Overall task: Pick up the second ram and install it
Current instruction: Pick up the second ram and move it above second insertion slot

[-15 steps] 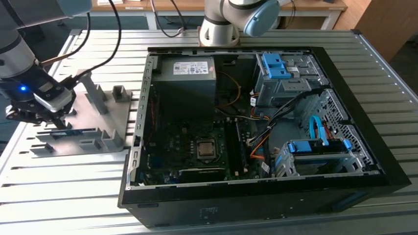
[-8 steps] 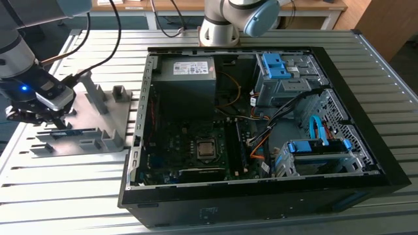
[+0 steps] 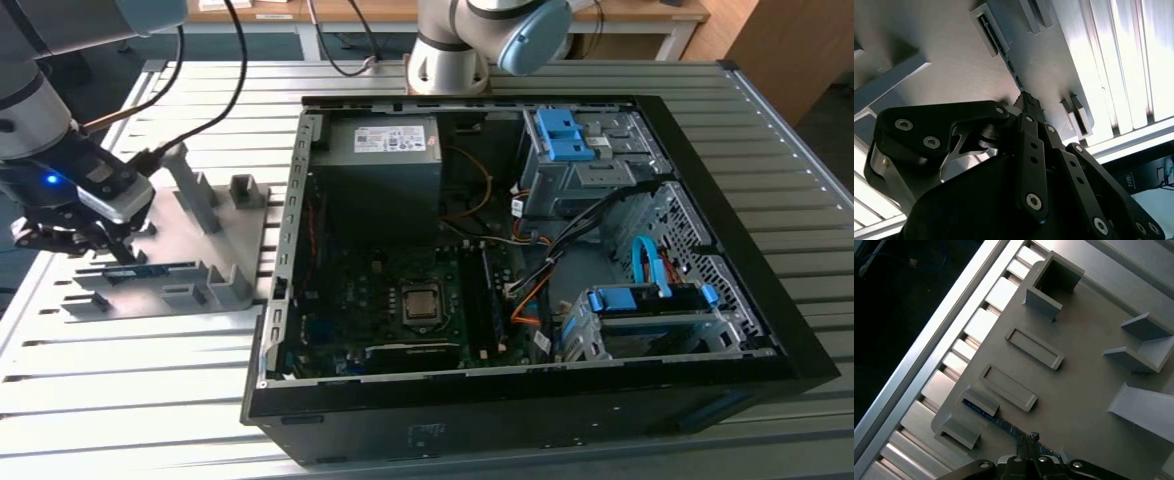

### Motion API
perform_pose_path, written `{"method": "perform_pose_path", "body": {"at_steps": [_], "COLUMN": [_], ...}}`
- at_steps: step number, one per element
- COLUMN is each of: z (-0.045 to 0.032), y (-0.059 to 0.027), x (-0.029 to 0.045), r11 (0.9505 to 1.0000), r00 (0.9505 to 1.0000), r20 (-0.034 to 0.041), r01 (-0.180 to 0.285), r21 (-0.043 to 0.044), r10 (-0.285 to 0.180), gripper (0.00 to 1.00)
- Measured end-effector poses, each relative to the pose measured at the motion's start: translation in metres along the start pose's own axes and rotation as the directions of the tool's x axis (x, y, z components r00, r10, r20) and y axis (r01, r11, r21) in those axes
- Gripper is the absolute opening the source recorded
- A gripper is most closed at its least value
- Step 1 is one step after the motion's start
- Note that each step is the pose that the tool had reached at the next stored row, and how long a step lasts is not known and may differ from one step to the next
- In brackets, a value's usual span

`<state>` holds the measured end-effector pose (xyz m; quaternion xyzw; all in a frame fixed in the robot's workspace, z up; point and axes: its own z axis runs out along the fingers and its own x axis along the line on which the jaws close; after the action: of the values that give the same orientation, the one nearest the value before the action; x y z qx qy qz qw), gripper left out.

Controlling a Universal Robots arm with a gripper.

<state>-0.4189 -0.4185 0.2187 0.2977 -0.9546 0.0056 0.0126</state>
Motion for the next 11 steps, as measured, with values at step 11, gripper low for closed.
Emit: {"method": "perform_pose_path", "body": {"at_steps": [11], "z": [0.0000], "y": [0.0000], "x": [0.0000], "r11": [0.9979], "r00": [0.9979], "r20": [0.0002], "r01": [0.065], "r21": [0.0018], "r10": [-0.065], "gripper": [0.10]}}
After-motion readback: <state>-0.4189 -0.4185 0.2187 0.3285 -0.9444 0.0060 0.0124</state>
